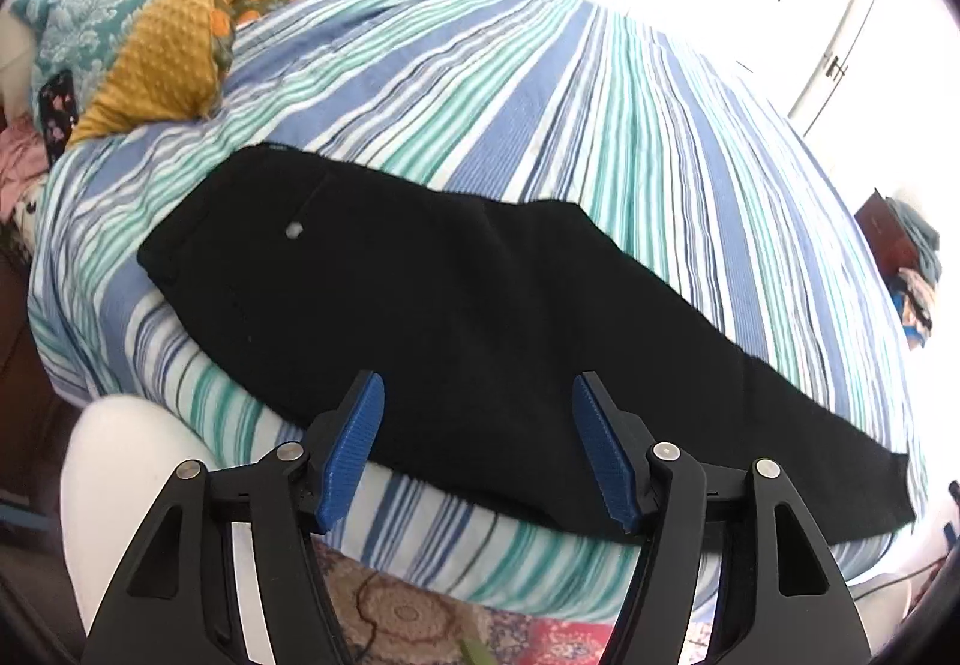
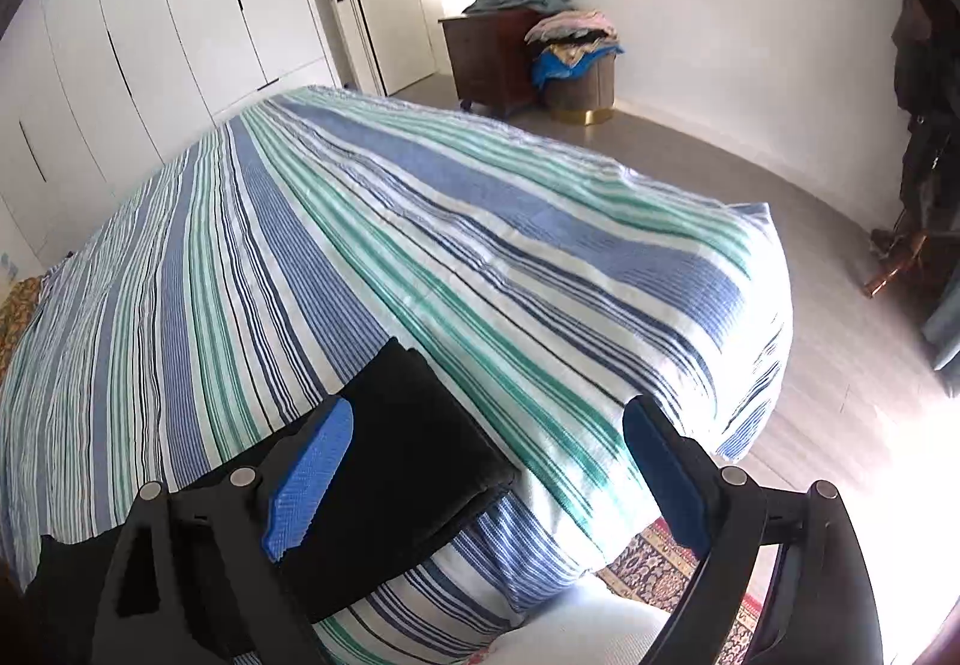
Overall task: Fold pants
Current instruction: 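Open both tools and lift them off the folded trousers, then grasp the folded trouser end with the right tool and fold it over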
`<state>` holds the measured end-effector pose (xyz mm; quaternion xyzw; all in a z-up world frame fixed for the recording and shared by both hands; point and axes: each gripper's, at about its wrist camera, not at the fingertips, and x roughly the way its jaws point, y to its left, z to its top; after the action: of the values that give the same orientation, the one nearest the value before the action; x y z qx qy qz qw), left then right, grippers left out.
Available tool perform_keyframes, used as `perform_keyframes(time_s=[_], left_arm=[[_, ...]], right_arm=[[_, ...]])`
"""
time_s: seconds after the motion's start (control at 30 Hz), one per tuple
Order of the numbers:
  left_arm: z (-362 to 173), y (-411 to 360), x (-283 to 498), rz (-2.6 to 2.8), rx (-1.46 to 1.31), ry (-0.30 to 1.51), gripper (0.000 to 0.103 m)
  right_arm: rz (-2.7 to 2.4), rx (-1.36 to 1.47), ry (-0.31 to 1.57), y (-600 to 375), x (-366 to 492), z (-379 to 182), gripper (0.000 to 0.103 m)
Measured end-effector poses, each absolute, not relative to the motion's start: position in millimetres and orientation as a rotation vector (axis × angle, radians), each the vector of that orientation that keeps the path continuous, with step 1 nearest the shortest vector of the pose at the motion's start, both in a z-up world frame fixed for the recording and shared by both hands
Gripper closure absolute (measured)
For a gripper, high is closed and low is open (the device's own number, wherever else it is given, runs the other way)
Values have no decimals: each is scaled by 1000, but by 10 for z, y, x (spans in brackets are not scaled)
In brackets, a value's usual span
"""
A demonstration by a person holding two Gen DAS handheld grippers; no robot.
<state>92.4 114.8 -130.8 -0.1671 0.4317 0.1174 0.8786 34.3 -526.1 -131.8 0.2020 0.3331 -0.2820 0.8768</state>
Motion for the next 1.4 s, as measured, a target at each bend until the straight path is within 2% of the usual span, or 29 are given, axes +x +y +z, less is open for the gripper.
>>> perform_keyframes(time_s=[0.1, 0.17, 0.23, 0.33, 0.43, 0.57, 0.67, 0.73, 0.83, 1.17, 1.4], left_arm=[[-1388, 1226, 1172, 214, -311, 896, 36], [-1538, 1168, 1300, 196, -249, 933, 39], [-1698, 1056, 1274, 189, -205, 975, 62], [-2011, 1128, 1289, 217, -235, 1050, 65], [-2041, 1170, 1225, 191, -239, 1042, 67], [-2020, 1159, 1203, 195, -249, 1040, 67], [-2036, 1106, 1212, 183, -225, 1033, 55], [-2020, 1045, 1193, 160, -219, 1018, 37], [-1991, 962, 1166, 157, -188, 999, 26], [-1865, 1117, 1122, 236, -205, 903, 23], [-1827, 1173, 1115, 264, -193, 867, 23]], right_arm=[[-520, 383, 679, -5081, 388, -1192, 12], [-431, 366, 700, -4917, 519, -1172, 12], [-337, 358, 720, -4719, 673, -1214, 12], [-212, 363, 739, -4465, 837, -1379, 12], [-128, 376, 789, -4299, 964, -1628, 12], [-140, 446, 981, -4299, 1040, -2165, 12], [-148, 479, 973, -4347, 1031, -2212, 12], [-144, 486, 973, -4358, 1024, -2214, 12], [-145, 478, 968, -4354, 1008, -2222, 12], [-155, 487, 940, -4332, 992, -2185, 10], [-138, 699, 868, -4729, 864, -2031, 10]])
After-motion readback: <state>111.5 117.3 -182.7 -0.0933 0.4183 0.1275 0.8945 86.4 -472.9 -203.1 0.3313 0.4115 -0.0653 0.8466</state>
